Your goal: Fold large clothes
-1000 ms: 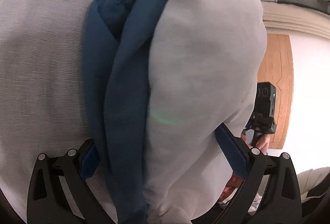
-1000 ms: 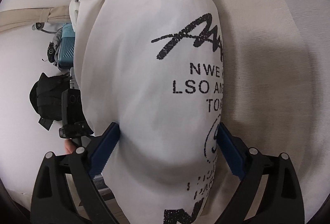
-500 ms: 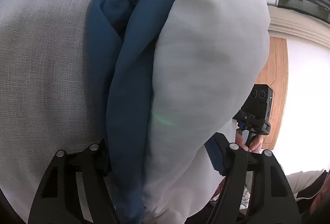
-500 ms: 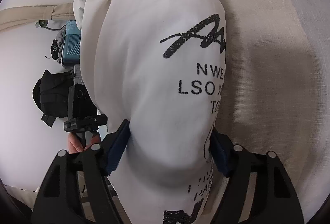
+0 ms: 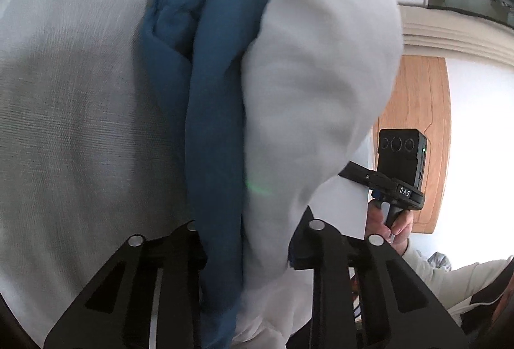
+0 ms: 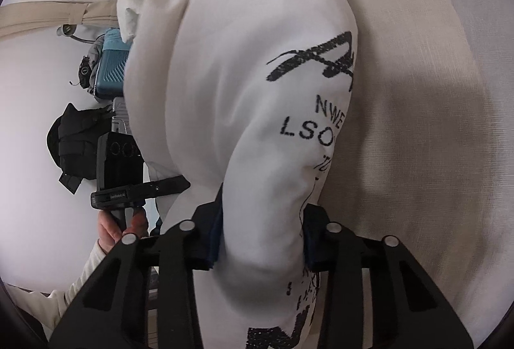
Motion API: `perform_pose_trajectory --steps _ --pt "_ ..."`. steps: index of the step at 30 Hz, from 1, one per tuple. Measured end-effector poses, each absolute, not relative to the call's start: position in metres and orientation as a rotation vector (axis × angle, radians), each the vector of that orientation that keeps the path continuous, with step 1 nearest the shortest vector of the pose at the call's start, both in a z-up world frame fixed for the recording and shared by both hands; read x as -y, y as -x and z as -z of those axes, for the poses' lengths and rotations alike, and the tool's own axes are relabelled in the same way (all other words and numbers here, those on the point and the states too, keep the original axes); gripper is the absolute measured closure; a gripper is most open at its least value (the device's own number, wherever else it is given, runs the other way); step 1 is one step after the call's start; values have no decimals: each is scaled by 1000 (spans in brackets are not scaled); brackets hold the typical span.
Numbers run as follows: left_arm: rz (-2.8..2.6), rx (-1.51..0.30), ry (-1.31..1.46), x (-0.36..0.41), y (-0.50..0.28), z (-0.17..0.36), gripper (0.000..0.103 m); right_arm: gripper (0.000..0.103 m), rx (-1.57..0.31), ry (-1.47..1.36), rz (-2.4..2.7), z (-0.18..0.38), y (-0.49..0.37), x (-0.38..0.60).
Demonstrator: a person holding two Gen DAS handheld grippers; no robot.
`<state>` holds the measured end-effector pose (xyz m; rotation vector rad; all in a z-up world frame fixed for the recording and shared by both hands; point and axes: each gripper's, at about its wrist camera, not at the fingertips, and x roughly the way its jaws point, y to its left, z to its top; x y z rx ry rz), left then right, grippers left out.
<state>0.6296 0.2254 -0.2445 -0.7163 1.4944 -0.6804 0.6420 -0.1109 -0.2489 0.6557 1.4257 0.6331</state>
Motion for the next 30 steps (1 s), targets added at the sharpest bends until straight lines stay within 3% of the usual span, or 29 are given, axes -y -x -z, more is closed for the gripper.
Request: perform_pose_trajectory --steps 15,30 --pt "662 -1384 609 -222 -607 168 81 72 -1301 -566 -707 186 -631 102" --pt "728 -1321 501 -190 -594 127 81 72 -1205 -553 -684 133 -601 132"
